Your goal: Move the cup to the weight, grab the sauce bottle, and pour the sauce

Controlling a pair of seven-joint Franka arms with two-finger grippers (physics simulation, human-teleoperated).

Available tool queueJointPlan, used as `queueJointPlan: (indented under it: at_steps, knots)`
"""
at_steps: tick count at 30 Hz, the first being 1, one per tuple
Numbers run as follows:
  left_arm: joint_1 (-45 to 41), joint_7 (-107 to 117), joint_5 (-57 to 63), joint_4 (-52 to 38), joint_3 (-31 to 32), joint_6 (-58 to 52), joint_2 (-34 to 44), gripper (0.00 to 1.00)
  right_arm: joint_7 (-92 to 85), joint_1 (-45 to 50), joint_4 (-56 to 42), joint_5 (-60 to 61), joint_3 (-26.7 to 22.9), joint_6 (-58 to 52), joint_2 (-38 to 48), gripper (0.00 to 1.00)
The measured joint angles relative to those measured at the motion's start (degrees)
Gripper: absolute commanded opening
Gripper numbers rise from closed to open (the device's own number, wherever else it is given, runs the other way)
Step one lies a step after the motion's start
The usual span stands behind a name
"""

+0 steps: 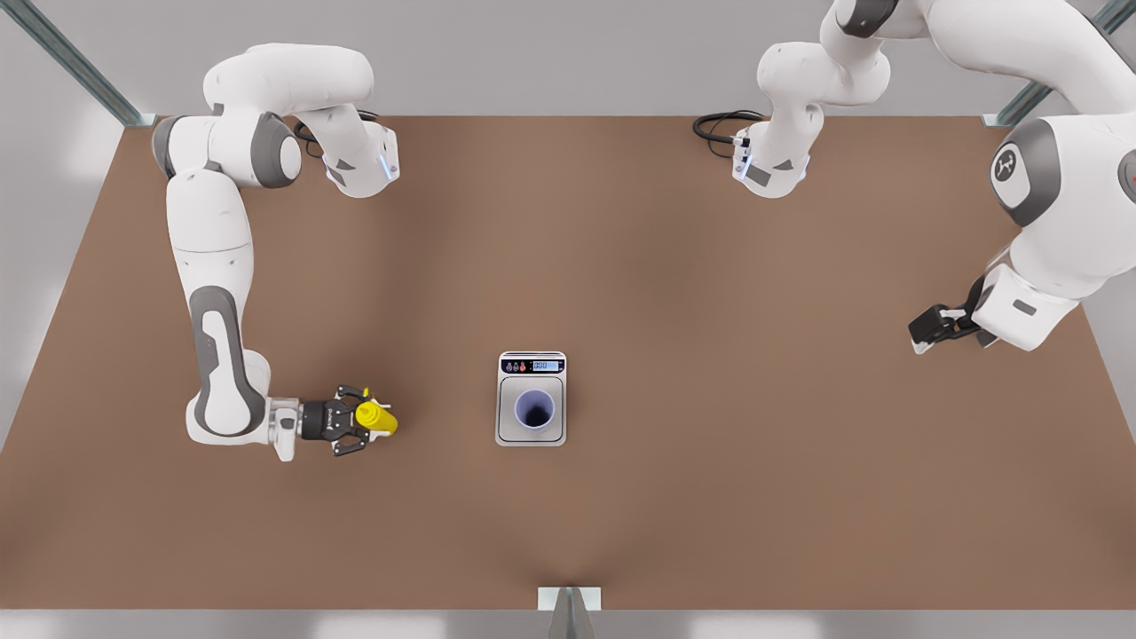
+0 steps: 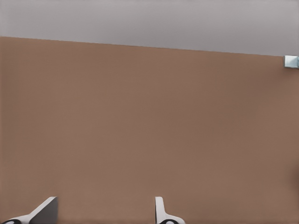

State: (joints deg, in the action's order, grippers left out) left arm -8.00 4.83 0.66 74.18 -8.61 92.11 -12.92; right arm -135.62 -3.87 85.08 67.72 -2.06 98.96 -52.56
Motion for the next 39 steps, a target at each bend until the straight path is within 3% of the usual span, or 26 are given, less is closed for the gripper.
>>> queueJointPlan:
  at_steps: [19, 20, 22, 39]
  knots:
    - [0.01, -0.05, 0.12, -0.08, -0.02, 0.09, 0.0, 1.0, 0.1, 0.0, 0.09, 0.04, -0.04, -0.17, 0.0, 0.73]
    - [0.01, -0.03, 0.12, -0.06, 0.0, 0.16, 0.0, 1.0, 0.11, 0.0, 0.09, 0.04, -0.01, -0.17, 0.0, 0.77]
    - [0.0, 0.0, 0.1, -0.08, 0.0, 0.17, 0.0, 1.0, 0.26, 0.0, 0.09, 0.04, -0.05, -0.25, 0.0, 1.0]
    - [-0.06, 0.0, 0.07, -0.09, 0.09, 0.97, -0.07, 1.0, 0.71, -3.87, 0.0, -2.16, -0.15, -2.23, 0.09, 1.0]
